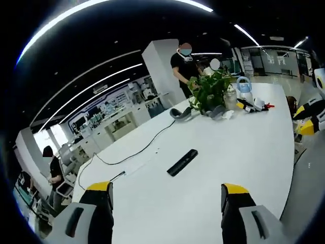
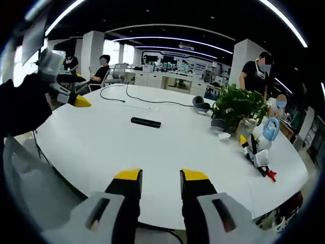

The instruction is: Press the specified remote control buttons in sequence, fully releasing each button before pressing the next.

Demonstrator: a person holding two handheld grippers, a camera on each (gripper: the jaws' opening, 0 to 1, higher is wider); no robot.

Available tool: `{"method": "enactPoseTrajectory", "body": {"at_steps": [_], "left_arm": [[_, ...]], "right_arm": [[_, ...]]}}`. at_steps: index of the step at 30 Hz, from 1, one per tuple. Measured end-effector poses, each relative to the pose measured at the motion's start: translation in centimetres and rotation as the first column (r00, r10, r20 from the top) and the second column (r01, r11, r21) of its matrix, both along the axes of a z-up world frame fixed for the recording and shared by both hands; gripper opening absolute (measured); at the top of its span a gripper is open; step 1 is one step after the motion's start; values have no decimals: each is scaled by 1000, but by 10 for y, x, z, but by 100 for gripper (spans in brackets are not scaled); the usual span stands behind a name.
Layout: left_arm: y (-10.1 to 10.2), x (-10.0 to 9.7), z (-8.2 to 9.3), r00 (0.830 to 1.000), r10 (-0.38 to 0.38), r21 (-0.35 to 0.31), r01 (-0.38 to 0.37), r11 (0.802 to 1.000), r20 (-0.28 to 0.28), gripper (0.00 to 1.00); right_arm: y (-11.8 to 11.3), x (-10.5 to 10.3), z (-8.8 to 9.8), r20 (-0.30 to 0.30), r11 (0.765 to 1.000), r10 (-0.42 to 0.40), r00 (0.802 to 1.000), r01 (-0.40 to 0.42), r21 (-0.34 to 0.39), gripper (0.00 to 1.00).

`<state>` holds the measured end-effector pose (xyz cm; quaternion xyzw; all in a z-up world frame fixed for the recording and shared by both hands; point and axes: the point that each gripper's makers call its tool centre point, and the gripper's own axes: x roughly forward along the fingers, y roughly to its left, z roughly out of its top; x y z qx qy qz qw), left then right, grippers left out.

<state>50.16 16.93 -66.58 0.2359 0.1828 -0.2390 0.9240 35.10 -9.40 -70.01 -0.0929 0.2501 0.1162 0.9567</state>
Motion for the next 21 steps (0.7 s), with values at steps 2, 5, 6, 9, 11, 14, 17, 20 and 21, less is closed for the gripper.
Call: {"method": "enactPoseTrajectory", "body": {"at_steps": [2,5,6,9,11,14,17,20,21], "left_arm": [[-7,10,-1,1000,-29,14,29,999,-4,90],[-17,24,-4,997,-73,38,74,997,-21,90],[-21,30,-6,995,-92,49,94,994,-29,90],[-30,42,-11,992,-121,87,125,988,-46,90],[-38,50,-12,988,-143,106,148,983,-49,89],[-48,61,-17,982,-175,131,183,974,-68,86],[-55,72,-21,977,-195,138,205,969,-83,84],[-64,85,-29,968,-222,136,237,962,-118,83],[-66,89,-30,967,-226,134,242,961,-121,82]], "right_arm": [[0,-1,-1,-11,1000,1,1000,-1,6,23],[0,-1,-4,-35,1000,1,999,0,11,14],[0,-2,-6,-44,1000,-1,999,1,11,11],[0,-3,-8,-61,1000,0,998,1,13,5],[0,-4,-10,-75,1000,1,997,0,11,2],[1,-5,-14,-101,1000,4,995,-3,12,0],[2,-6,-16,-115,1000,3,993,-2,9,0],[2,-7,-19,-130,1000,4,992,-2,9,0],[2,-7,-20,-135,1000,4,991,-3,7,0]]}}
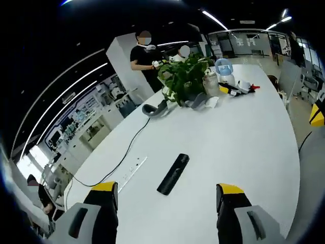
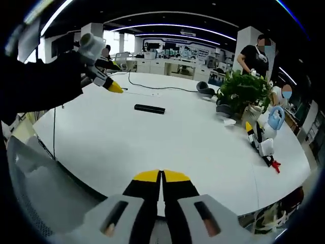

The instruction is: Press the specified remote control buttons in sequence, fully releasing each button before pressing the next.

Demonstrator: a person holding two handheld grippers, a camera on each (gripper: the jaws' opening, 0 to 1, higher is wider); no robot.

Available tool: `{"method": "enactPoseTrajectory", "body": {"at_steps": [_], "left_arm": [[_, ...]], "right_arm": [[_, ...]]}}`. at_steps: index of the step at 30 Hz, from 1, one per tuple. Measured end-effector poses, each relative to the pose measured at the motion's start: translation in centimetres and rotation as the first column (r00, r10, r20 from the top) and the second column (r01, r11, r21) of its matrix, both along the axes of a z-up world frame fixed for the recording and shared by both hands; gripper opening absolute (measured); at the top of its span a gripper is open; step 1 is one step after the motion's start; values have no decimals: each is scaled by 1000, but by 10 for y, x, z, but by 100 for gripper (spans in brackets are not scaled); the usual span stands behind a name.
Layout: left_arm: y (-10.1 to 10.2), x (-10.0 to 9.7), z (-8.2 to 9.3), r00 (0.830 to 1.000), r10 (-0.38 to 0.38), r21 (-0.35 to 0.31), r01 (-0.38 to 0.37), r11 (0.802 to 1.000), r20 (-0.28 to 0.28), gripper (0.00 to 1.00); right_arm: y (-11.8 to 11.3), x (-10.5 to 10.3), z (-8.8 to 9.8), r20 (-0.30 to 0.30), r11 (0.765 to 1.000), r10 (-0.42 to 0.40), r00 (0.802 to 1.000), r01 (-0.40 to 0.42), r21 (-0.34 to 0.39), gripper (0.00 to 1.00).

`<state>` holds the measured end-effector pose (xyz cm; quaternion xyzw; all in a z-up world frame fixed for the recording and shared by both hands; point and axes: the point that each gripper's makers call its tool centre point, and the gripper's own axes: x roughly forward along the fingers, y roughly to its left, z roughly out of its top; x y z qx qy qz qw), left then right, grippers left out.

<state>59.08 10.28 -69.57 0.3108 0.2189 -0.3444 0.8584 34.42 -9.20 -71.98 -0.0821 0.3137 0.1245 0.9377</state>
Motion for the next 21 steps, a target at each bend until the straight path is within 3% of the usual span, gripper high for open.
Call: {"method": "enactPoseTrajectory", "body": {"at_steps": [5,6,9,12,16,19,21], "left_arm": [[-6,23,-20,998,-35,29,37,999,-49,80],[-3,27,-32,995,-42,74,49,996,-86,80],[-3,39,-50,990,-50,86,61,994,-131,79],[-3,45,-69,976,-48,103,71,992,-214,78],[-7,57,-89,964,-64,133,101,986,-259,71],[-9,60,-104,940,-70,164,131,978,-333,70],[-16,65,-109,929,-84,141,143,980,-360,66]], "right_arm": [[1,-2,-6,-34,1000,4,999,-5,-10,0],[1,-2,-6,-36,1000,3,999,-4,-9,0],[0,-2,-8,-45,1000,-1,999,1,-10,0],[0,-2,-10,-58,1000,-2,998,1,-17,0],[0,-3,-13,-73,1000,-4,997,3,-20,0],[0,-3,-16,-89,1000,-1,996,-1,-24,0],[1,-4,-19,-101,1000,2,995,-5,-29,0]]}}
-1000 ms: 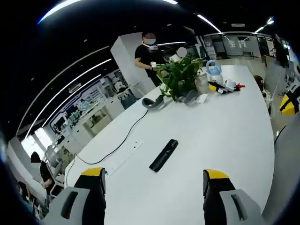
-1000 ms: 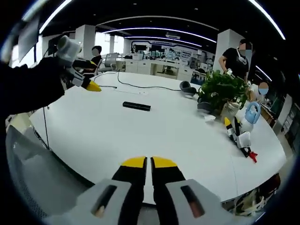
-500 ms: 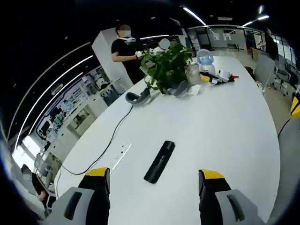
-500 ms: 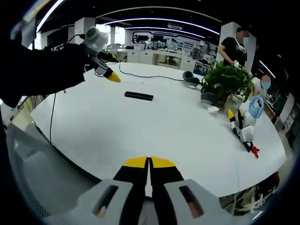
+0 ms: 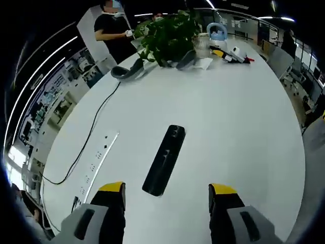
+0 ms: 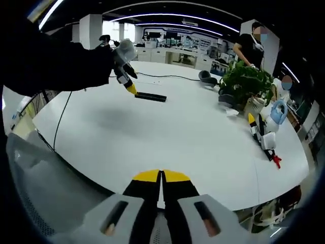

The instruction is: Press the specified remote control buttons in sequence, fully releasing each button before pressing the next.

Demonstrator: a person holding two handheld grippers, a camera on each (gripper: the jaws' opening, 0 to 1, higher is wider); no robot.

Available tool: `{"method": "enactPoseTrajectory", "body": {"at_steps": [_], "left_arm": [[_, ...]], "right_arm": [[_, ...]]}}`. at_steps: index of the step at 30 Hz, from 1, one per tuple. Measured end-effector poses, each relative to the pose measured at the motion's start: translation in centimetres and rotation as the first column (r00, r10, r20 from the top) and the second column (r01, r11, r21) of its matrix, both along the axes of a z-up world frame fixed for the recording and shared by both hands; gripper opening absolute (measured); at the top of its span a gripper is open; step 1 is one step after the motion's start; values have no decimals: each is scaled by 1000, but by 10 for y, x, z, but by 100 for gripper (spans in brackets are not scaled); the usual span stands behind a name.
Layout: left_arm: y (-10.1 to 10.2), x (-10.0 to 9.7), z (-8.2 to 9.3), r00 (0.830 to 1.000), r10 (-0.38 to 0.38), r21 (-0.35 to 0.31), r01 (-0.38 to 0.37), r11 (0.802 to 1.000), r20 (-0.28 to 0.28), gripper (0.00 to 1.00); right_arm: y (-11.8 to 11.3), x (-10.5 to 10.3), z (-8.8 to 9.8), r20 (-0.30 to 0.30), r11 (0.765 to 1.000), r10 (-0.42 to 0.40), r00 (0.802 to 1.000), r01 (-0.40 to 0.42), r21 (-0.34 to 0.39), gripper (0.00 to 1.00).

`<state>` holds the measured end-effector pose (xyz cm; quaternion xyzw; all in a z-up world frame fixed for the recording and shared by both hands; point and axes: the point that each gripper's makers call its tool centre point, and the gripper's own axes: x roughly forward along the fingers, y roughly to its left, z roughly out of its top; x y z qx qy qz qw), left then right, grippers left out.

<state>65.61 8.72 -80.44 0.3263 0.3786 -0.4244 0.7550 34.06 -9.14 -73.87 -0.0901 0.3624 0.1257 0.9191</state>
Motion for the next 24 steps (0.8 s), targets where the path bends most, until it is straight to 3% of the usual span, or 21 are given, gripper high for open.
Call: {"method": "enactPoseTrajectory", "body": {"at_steps": [2,5,9,12,13,21,24], "left_arm": [[-3,3,-7,998,0,1,0,1000,-57,64],[-5,13,-14,995,-23,9,24,1000,-93,64],[-7,20,-24,987,-55,25,59,998,-154,54],[-7,22,-33,976,-73,44,84,996,-203,52],[-7,19,-37,967,-76,51,91,995,-245,52],[-1,24,-54,950,-116,134,160,978,-288,52],[1,29,-59,950,-149,175,201,964,-273,46]], "right_arm": [[0,0,-2,-11,1000,2,1000,-2,-2,0],[0,-1,-4,-24,1000,1,1000,-1,-6,0],[-2,-2,-7,-34,1000,-8,999,8,-8,0],[-3,-2,-8,-41,1000,-12,999,12,-10,0],[-4,-2,-9,-45,1000,-12,999,12,-12,0],[-5,-4,-13,-67,1000,-13,998,12,-18,0],[-6,-4,-14,-72,1000,-14,997,13,-18,0]]}}
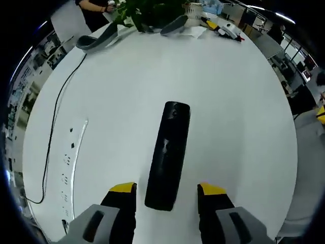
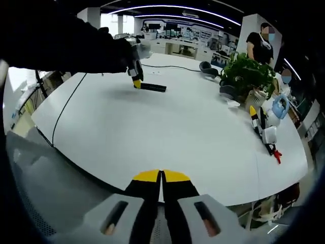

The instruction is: Press the specified remote control buttons in sequence, fully releasing each button before pressing the next.

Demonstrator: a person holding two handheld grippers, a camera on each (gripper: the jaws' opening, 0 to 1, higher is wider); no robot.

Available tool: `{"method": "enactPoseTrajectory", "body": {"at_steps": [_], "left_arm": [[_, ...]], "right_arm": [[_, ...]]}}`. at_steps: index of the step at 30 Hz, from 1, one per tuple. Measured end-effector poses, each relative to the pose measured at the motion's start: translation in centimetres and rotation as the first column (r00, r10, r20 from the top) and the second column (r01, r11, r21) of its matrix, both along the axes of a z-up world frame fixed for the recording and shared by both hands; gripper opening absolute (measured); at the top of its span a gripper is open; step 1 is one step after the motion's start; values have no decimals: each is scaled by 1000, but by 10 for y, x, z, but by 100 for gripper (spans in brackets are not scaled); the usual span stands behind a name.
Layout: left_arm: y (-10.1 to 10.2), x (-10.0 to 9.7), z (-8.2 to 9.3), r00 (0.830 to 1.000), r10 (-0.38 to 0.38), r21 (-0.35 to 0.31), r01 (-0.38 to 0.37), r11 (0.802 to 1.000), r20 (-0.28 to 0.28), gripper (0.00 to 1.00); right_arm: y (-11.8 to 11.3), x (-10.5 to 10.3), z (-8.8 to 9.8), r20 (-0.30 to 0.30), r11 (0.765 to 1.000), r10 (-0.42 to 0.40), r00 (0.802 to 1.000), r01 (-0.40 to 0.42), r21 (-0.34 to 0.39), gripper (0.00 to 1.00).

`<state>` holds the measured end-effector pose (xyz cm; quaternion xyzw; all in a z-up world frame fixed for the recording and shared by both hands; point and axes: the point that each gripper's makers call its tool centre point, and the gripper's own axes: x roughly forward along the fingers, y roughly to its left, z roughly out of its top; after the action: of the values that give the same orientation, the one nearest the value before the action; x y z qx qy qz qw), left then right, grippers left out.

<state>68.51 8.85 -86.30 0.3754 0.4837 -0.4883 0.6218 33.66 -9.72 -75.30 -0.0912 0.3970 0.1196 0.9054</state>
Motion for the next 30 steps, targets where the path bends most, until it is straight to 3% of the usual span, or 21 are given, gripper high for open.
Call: {"method": "enactPoseTrajectory", "body": {"at_steps": [7,10,15,30], "left_arm": [[8,4,-9,1000,-27,66,28,997,-9,40],[7,6,-7,1000,-25,63,25,998,-8,30],[6,3,-6,999,-34,72,34,997,-1,25],[5,-18,-7,995,-100,141,99,985,0,23]], "right_arm": [[-1,-1,0,-4,1000,-10,1000,10,4,0],[-1,-2,-1,-8,1000,-6,1000,6,-1,0],[0,-2,0,-4,1000,-4,1000,4,1,0],[0,-1,3,13,1000,-9,1000,9,-3,0]]}}
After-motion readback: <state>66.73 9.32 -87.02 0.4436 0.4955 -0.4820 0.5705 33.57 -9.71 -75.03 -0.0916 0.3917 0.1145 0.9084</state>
